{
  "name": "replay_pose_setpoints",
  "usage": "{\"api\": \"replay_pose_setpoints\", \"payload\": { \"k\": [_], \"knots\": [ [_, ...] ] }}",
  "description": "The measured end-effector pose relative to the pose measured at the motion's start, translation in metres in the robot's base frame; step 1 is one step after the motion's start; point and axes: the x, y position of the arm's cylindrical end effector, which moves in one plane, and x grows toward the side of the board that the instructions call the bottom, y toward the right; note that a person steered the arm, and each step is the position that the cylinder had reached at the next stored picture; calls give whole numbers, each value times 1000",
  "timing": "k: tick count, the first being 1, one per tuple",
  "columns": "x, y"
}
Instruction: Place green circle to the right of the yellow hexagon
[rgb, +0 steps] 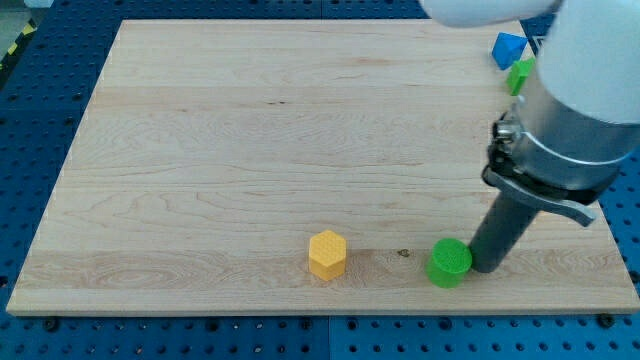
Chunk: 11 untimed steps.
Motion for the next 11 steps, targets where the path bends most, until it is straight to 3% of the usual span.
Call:
{"api": "replay_pose_setpoints", "payload": {
  "k": [3, 6, 9, 11],
  "knots": [
    [9, 28],
    [18, -20],
    [5, -7],
    [5, -51]
  ]
}}
